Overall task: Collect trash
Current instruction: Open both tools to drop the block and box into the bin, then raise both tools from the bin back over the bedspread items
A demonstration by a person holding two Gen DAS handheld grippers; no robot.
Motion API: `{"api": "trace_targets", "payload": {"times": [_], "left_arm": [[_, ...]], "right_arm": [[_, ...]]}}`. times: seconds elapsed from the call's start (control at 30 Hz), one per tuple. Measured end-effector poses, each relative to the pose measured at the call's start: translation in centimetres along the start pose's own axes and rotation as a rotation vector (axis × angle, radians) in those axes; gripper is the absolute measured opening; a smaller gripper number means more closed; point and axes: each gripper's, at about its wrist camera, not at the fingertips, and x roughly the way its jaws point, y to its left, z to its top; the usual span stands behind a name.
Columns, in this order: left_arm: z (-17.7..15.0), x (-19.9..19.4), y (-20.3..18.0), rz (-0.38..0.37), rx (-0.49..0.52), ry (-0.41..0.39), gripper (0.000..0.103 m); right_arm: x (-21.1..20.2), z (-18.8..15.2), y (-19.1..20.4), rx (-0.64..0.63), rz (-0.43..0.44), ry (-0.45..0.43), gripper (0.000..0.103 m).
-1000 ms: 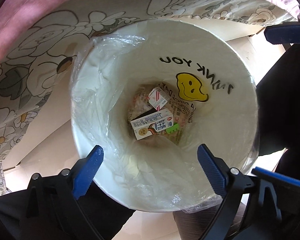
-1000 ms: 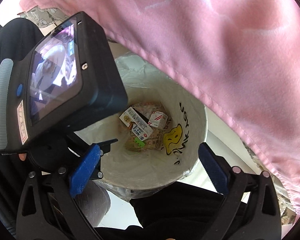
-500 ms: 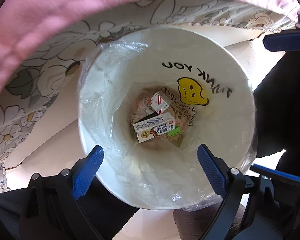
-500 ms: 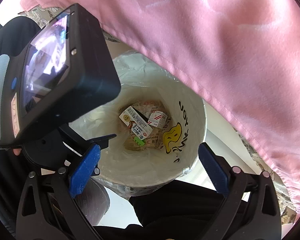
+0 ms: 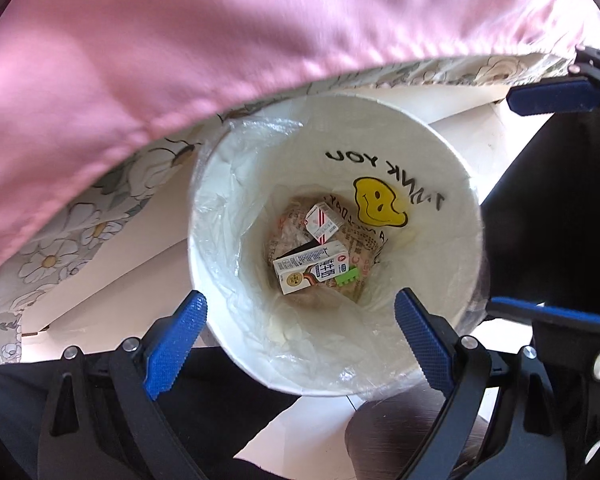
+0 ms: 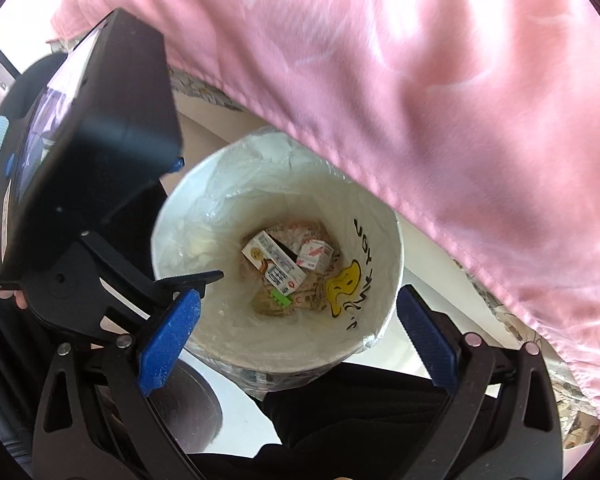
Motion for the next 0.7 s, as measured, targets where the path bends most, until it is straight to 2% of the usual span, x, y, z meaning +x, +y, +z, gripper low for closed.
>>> {"api": "trace_targets", "payload": {"times": [0.17,0.37,0.47,0.7], "left_arm": [[-0.3,-2.8,0.3,0.01,-0.011,-0.065,0.096],[-0.5,-6.7,1.0,0.059,-0.017,-0.152,0.096],[-0.4,-8.5,1.4,0.073,-0.023,-0.187,0.096],[0.8,-12.4,2.9,0.101,-0.01,-0.263,0.096]], "right_arm": [[-2.3,-0.6,-1.0,0.039,0.021,-0.089,0.096],[-4.7,-1.3,-2.2,0.082,0.012,-0.162,0.096],[-6.5,-1.4,-2.6,0.072,-0.009,-0.209,0.096],[-10.9,-0.7,-5.1,0.04,0.014,-0.291,0.096]]}}
